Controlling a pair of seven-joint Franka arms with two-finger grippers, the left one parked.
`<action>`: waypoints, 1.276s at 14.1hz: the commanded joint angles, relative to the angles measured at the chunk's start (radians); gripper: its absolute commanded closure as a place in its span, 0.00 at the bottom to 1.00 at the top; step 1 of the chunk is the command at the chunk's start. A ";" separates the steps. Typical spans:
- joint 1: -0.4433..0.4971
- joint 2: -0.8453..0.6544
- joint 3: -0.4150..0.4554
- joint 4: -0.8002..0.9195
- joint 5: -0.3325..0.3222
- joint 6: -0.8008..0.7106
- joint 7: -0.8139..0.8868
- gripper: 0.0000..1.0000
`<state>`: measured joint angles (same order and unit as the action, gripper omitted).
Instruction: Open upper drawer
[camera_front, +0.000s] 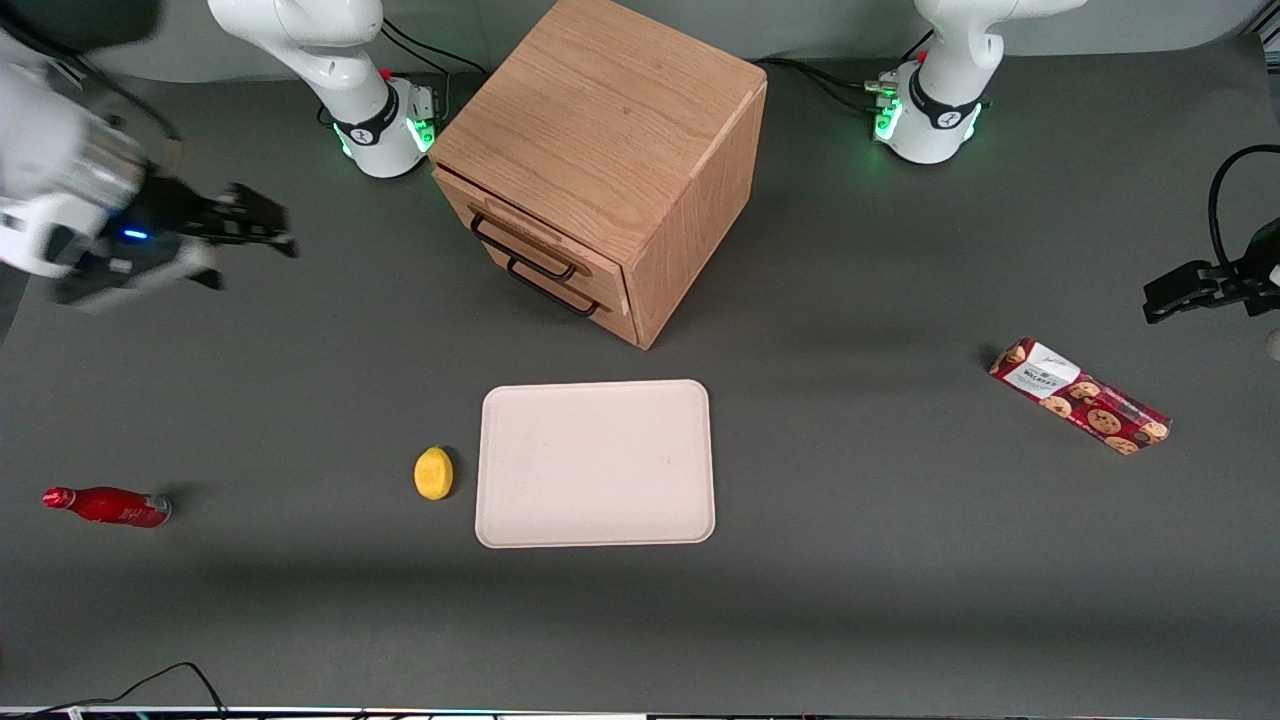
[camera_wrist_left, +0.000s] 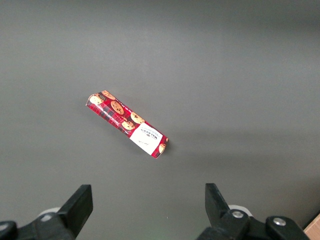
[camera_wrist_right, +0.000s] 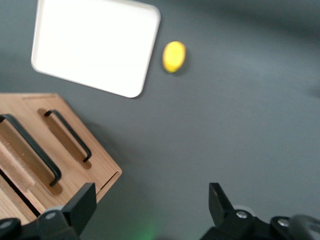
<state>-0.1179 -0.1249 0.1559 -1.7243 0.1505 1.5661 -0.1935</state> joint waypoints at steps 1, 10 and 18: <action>0.009 -0.030 -0.128 0.017 -0.002 -0.014 0.037 0.00; 0.012 -0.015 -0.159 0.045 -0.160 0.006 0.063 0.00; 0.015 0.059 0.091 -0.040 0.032 0.008 -0.050 0.00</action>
<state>-0.1004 -0.0818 0.2130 -1.7517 0.1393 1.5696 -0.1919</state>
